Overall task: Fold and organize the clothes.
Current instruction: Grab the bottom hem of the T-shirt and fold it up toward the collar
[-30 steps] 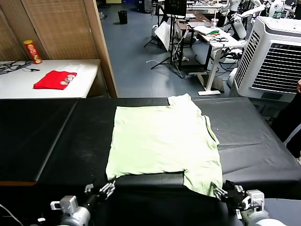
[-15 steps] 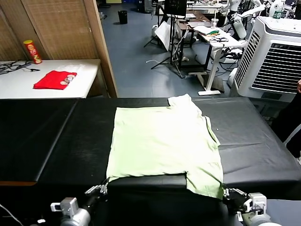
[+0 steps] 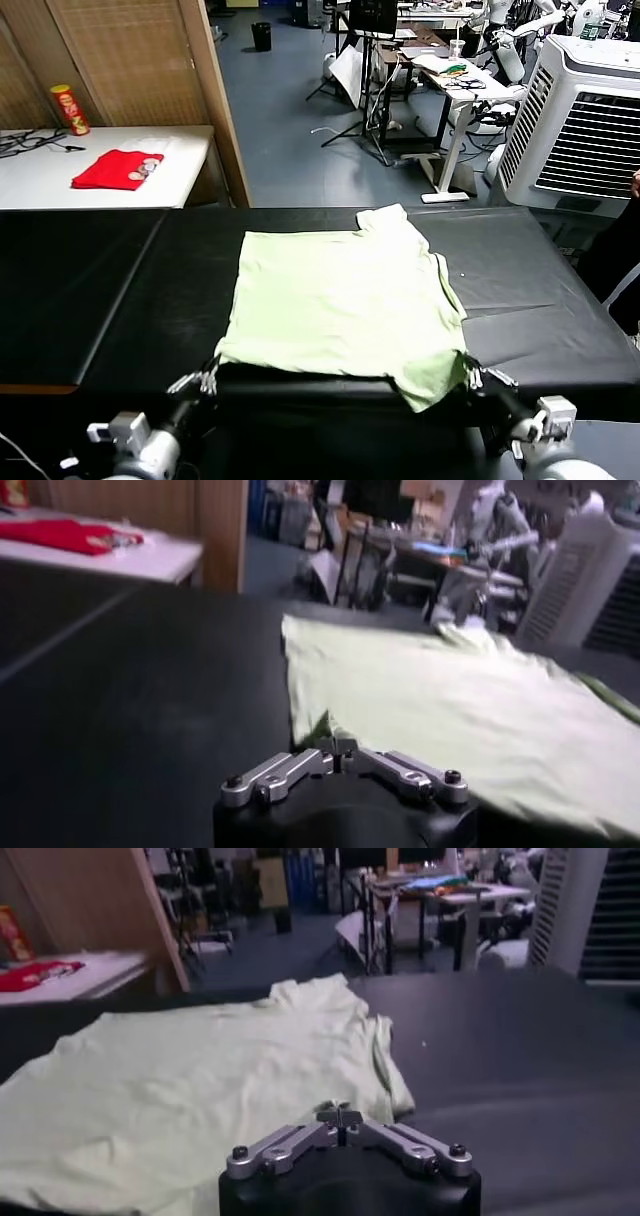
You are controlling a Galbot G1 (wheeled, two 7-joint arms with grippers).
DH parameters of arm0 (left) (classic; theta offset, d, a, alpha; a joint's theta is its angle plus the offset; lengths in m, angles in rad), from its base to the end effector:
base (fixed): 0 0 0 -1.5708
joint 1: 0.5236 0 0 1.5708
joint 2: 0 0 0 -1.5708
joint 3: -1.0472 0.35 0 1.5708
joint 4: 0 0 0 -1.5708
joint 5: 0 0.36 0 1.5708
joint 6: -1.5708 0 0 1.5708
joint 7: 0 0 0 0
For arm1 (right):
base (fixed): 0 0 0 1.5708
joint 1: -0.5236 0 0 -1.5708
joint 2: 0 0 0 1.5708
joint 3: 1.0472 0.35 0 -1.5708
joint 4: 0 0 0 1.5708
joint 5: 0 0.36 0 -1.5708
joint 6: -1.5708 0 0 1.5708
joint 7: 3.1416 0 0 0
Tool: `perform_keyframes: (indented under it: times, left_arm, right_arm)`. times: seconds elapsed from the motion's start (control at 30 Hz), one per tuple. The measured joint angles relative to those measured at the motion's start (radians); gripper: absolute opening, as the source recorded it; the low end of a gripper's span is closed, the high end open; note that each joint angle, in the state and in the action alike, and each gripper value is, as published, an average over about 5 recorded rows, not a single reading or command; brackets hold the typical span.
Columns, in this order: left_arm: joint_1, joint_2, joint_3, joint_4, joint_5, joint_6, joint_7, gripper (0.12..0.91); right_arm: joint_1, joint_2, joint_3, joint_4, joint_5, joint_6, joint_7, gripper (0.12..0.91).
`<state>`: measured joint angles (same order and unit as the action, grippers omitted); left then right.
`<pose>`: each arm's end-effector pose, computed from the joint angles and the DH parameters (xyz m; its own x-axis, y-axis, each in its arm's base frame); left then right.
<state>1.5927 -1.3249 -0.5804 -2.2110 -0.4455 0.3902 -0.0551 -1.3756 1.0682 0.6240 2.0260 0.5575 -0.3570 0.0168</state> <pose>0.1806 0.0487 -0.2580 -0.9466 0.1203 0.2990 0.0656 0.9802 -0.1866 0.2554 -0.1208 -0.2480 -0.9628 -0.1293 0.2373 -0.1229 0.9915 0.0418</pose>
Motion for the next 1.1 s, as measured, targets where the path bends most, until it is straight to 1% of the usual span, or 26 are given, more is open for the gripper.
perform_keyframes:
  times: [0.17, 0.3, 0.4, 0.53, 0.6, 0.63, 0.7, 0.73, 0.77, 0.83, 0.87, 0.93, 0.97, 1.0, 1.07, 1.1]
  left_arm:
    - [-0.082, 0.002, 0.013, 0.049, 0.037, -0.010, -0.002, 0.127]
    - [-0.124, 0.018, 0.033, 0.094, 0.072, -0.018, -0.001, 0.127]
    - [-0.149, 0.028, 0.047, 0.129, 0.090, -0.021, 0.000, 0.127]
    - [-0.177, 0.043, 0.064, 0.171, 0.102, -0.025, 0.000, 0.127]
    - [-0.190, 0.050, 0.071, 0.191, 0.103, -0.026, -0.002, 0.127]
    - [-0.197, 0.052, 0.074, 0.200, 0.103, -0.027, -0.003, 0.127]
    - [-0.210, 0.055, 0.080, 0.218, 0.104, -0.027, -0.007, 0.127]
    - [-0.217, 0.055, 0.082, 0.227, 0.106, -0.026, -0.009, 0.127]
    - [-0.224, 0.055, 0.084, 0.235, 0.107, -0.026, -0.010, 0.127]
    - [-0.237, 0.055, 0.087, 0.250, 0.109, -0.026, -0.013, 0.143]
    - [-0.242, 0.054, 0.088, 0.256, 0.110, -0.026, -0.014, 0.168]
    - [-0.248, 0.054, 0.088, 0.264, 0.110, -0.026, -0.015, 0.251]
    - [-0.248, 0.053, 0.088, 0.266, 0.111, -0.026, -0.015, 0.301]
    - [-0.247, 0.053, 0.088, 0.266, 0.111, -0.025, -0.015, 0.368]
    - [-0.243, 0.052, 0.088, 0.262, 0.111, -0.023, -0.012, 0.469]
    - [-0.239, 0.052, 0.088, 0.259, 0.111, -0.021, -0.010, 0.536]
  right_arm:
    - [0.131, -0.017, -0.087, -0.131, -0.038, 0.035, -0.008, 0.122]
    - [0.223, -0.016, -0.156, -0.237, -0.070, 0.052, -0.017, 0.122]
    - [0.276, -0.012, -0.198, -0.297, -0.077, 0.057, -0.029, 0.122]
    - [0.315, -0.011, -0.229, -0.339, -0.077, 0.059, -0.057, 0.122]
    - [0.319, -0.013, -0.233, -0.344, -0.079, 0.055, -0.071, 0.133]
    - [0.317, -0.015, -0.231, -0.343, -0.080, 0.053, -0.077, 0.153]
    - [0.306, -0.022, -0.225, -0.333, -0.084, 0.045, -0.086, 0.225]
    - [0.297, -0.026, -0.219, -0.323, -0.085, 0.041, -0.088, 0.273]
    - [0.286, -0.030, -0.212, -0.312, -0.085, 0.036, -0.089, 0.338]
    - [0.259, -0.038, -0.196, -0.281, -0.089, 0.025, -0.085, 0.439]
    - [0.243, -0.042, -0.188, -0.263, -0.093, 0.020, -0.081, 0.505]
    - [0.210, -0.050, -0.171, -0.227, -0.101, 0.013, -0.071, 0.605]
    - [0.194, -0.054, -0.162, -0.210, -0.104, 0.011, -0.067, 0.665]
    - [0.177, -0.057, -0.154, -0.194, -0.106, 0.010, -0.064, 0.709]
    - [0.143, -0.063, -0.138, -0.169, -0.109, 0.009, -0.061, 0.770]
    - [0.126, -0.064, -0.130, -0.159, -0.110, 0.009, -0.060, 0.784]
